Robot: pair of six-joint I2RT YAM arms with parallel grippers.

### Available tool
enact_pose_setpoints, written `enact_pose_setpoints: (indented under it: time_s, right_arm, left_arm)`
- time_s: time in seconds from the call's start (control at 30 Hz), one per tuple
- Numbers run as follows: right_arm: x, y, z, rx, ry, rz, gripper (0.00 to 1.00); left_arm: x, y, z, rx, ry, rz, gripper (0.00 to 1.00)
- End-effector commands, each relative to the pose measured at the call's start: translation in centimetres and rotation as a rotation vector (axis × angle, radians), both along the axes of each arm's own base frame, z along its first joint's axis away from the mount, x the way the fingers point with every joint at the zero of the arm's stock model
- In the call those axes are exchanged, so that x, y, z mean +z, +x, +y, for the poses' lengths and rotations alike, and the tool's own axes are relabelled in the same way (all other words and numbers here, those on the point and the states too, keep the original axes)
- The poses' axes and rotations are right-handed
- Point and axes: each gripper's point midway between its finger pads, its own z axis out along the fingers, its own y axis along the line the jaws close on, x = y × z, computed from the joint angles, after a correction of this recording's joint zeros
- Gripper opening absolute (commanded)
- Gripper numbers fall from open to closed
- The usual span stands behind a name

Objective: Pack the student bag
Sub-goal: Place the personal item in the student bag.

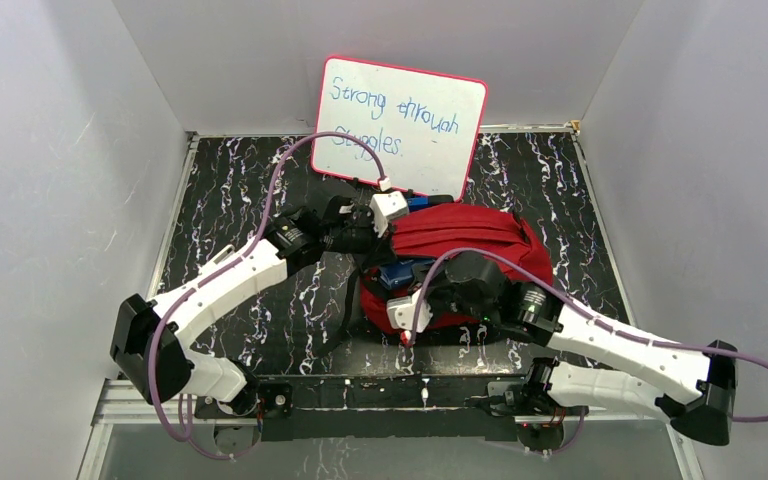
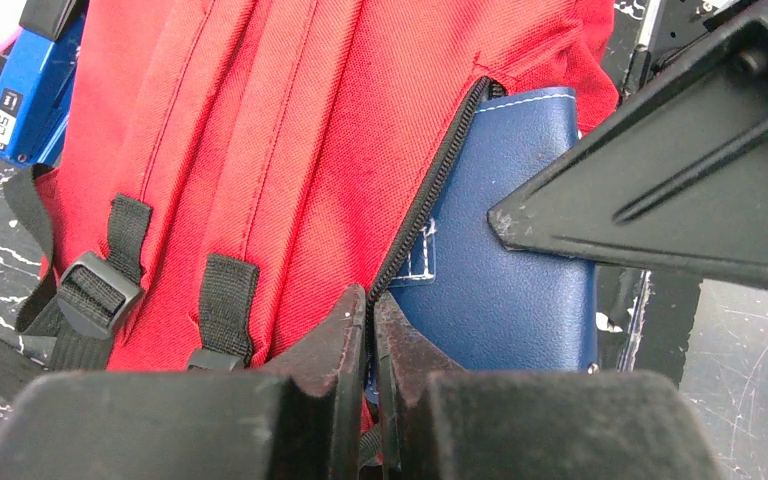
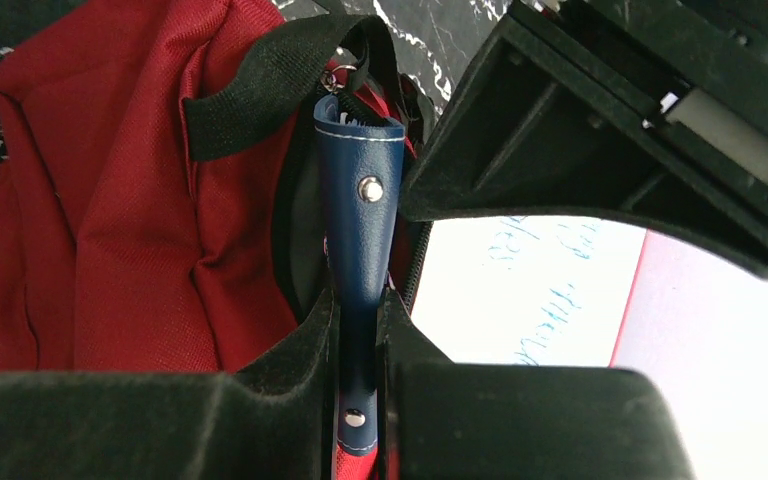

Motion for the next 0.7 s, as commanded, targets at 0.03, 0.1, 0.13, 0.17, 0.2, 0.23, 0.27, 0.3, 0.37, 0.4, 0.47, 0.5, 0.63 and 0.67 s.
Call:
enact_pose_setpoints:
  time_s: [0.03,0.1,0.13,0.17,0.2,0.23,0.27,0.3,0.37,0.4,0.47,0.5,0.63,0.67]
  right_arm:
    - [2.2,2.8,-1.5,-0.188,-0.111,-0.176,0.0]
    - [2.1,3.0,-1.6,-0.232,-0.134,-0.186,0.0]
    - [1.9,3.0,-1.6,-0.25,-0.145,-0.188,0.0]
    - [1.8,2.9,-1.6,-0.266,-0.152,-0.191,0.0]
    - [1.7,3.0,-1.7,-0.283,-0.158,-0.194,0.0]
    - [1.6,2.9,-1.6,-0.296,-0.163,-0.196,0.0]
    - [1.4,3.0,-1.7,-0.313,-0.168,-0.196,0.0]
    - [1.3,3.1,-1.7,-0.328,-0.172,-0.196,0.0]
    - [1.0,3.2,-1.7,-0.356,-0.17,-0.185,0.0]
    - [0.9,3.2,-1.5,-0.368,-0.169,-0.179,0.0]
    - [0.6,3.3,-1.2,-0.391,-0.173,-0.172,0.0]
    - [0.3,3.4,-1.2,-0.406,-0.183,-0.17,0.0]
    - [-0.5,3.8,-0.6,-0.458,-0.199,-0.155,0.0]
    - [-0.8,3.8,-0.3,-0.463,-0.198,-0.147,0.0]
  left_arm:
    - [6.6,-0.2,-1.7,-0.062,-0.151,-0.088,0.0]
    - [6.5,-0.2,-1.7,-0.061,-0.148,-0.084,0.0]
    - [6.5,-0.2,-1.7,-0.062,-0.147,-0.083,0.0]
    - [6.5,-0.2,-1.8,-0.063,-0.148,-0.081,0.0]
    - [6.5,-0.2,-1.8,-0.063,-0.149,-0.079,0.0]
    - [6.6,-0.2,-1.9,-0.066,-0.151,-0.076,0.0]
    - [6.6,-0.3,-1.9,-0.07,-0.154,-0.075,0.0]
    - [6.8,-0.4,-2.0,-0.073,-0.158,-0.071,0.0]
    - [7.0,-0.5,-2.1,-0.078,-0.165,-0.066,0.0]
    - [7.1,-0.6,-2.1,-0.085,-0.169,-0.06,0.0]
    - [7.4,-0.9,-2.3,-0.096,-0.181,-0.049,0.0]
    - [7.5,-1.1,-2.3,-0.101,-0.186,-0.043,0.0]
    - [8.2,-1.6,-2.4,-0.12,-0.206,-0.033,0.0]
    - [8.5,-1.8,-2.4,-0.125,-0.212,-0.031,0.0]
